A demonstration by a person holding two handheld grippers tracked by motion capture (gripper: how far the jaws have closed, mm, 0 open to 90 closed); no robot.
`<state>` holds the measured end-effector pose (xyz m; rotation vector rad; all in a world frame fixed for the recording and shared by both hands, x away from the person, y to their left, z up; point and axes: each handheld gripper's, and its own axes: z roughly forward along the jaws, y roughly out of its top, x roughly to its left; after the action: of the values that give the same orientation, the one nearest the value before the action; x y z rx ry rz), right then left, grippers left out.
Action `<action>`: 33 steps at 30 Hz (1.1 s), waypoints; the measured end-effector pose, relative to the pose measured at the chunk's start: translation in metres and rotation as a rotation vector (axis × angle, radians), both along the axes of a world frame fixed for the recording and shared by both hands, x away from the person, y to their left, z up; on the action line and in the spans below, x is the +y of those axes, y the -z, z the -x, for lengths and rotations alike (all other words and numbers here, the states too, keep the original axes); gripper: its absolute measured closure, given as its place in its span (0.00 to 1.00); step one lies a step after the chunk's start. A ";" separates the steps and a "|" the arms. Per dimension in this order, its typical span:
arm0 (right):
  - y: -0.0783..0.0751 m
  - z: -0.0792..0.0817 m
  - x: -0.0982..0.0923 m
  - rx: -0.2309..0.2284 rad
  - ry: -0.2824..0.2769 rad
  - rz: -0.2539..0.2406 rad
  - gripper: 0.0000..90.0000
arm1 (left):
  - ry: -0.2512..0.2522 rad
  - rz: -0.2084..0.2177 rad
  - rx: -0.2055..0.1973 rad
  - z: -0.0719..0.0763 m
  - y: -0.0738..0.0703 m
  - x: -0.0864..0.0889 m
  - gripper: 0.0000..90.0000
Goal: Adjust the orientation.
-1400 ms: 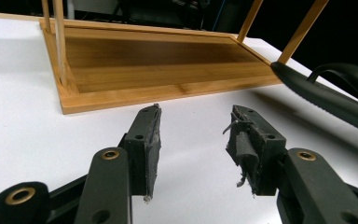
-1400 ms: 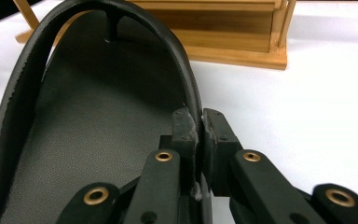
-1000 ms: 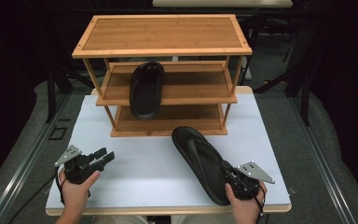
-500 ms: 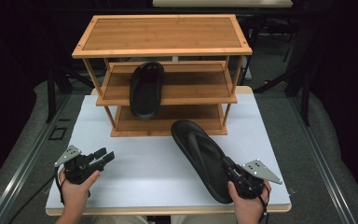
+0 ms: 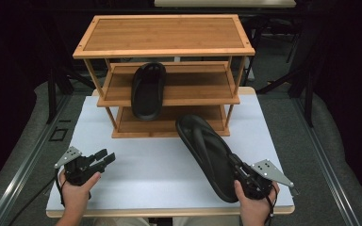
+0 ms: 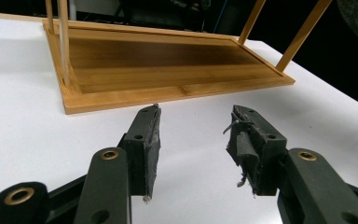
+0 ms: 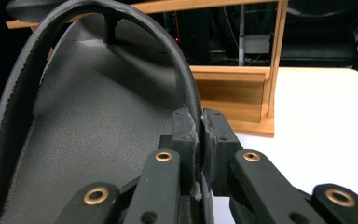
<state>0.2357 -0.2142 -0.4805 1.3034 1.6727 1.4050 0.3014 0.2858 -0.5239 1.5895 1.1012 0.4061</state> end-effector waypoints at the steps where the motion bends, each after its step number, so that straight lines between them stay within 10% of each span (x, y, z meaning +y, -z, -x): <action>1: 0.000 0.000 0.000 0.000 0.000 0.000 0.93 | 0.000 0.000 0.000 0.000 0.000 0.000 0.59; 20: -0.027 -0.009 0.002 -0.078 0.006 -0.002 0.93 | -0.001 0.001 0.001 0.000 0.000 0.000 0.59; 33: -0.055 -0.054 0.013 -0.108 0.020 -0.001 0.93 | -0.002 0.002 0.000 -0.001 0.001 0.002 0.59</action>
<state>0.2900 -0.2007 -0.4252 1.2189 1.5838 1.4391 0.3022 0.2873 -0.5248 1.5869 1.1035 0.4060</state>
